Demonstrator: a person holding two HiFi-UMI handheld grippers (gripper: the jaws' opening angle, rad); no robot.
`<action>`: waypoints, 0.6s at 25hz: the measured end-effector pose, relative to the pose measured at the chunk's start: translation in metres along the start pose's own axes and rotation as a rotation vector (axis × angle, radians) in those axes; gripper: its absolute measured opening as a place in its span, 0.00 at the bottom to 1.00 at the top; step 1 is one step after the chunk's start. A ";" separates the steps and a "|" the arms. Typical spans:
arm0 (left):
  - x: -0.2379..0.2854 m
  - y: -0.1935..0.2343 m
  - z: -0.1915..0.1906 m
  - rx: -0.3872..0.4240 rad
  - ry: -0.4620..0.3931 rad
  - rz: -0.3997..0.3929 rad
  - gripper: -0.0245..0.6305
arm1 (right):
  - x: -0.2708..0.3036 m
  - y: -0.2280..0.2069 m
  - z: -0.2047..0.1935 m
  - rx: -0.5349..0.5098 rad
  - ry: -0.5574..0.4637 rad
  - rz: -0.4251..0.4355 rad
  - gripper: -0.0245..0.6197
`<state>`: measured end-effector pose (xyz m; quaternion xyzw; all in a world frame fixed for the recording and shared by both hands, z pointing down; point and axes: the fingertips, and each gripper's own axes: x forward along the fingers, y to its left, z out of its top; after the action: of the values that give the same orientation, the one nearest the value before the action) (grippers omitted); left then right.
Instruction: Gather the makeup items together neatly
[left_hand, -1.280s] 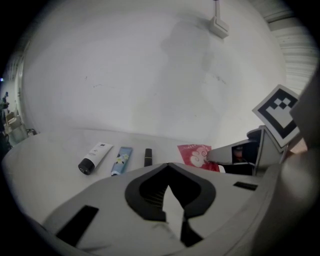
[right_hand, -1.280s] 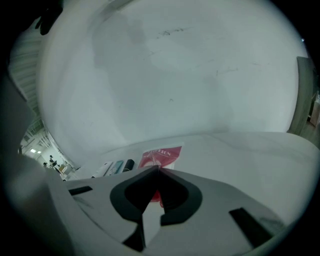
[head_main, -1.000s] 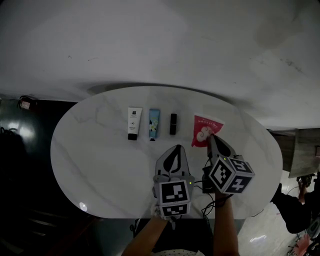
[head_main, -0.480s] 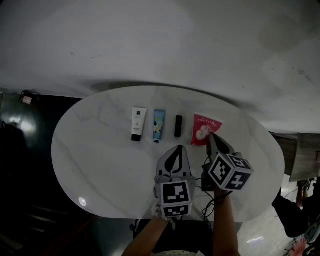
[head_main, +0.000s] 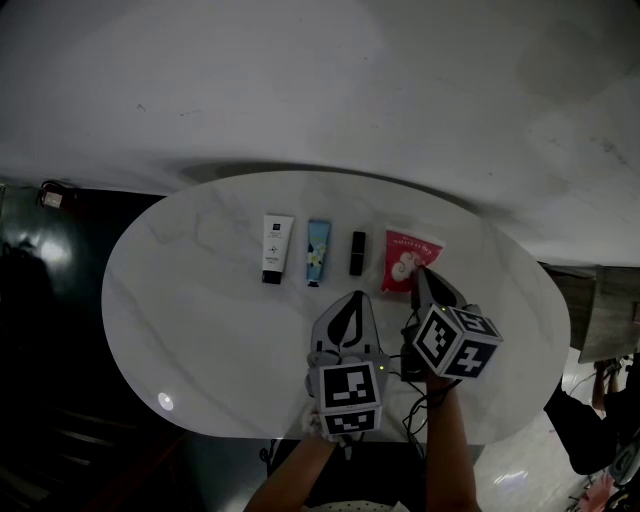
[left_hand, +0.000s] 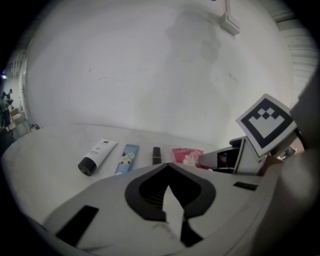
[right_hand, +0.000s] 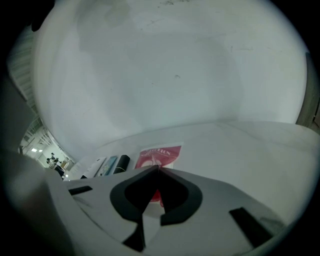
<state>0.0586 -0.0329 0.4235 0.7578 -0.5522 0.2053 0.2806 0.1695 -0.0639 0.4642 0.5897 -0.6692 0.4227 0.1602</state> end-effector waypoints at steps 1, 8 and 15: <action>0.000 0.000 0.000 0.001 0.001 0.000 0.08 | 0.000 -0.001 -0.001 0.000 0.002 -0.003 0.07; 0.001 0.000 -0.001 0.005 0.005 -0.001 0.08 | 0.002 -0.003 -0.002 -0.011 0.011 -0.029 0.09; 0.002 0.000 -0.001 0.008 0.003 0.001 0.08 | 0.001 -0.003 -0.002 -0.031 0.003 -0.061 0.10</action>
<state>0.0591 -0.0335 0.4252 0.7584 -0.5512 0.2088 0.2783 0.1718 -0.0632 0.4675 0.6067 -0.6572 0.4080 0.1834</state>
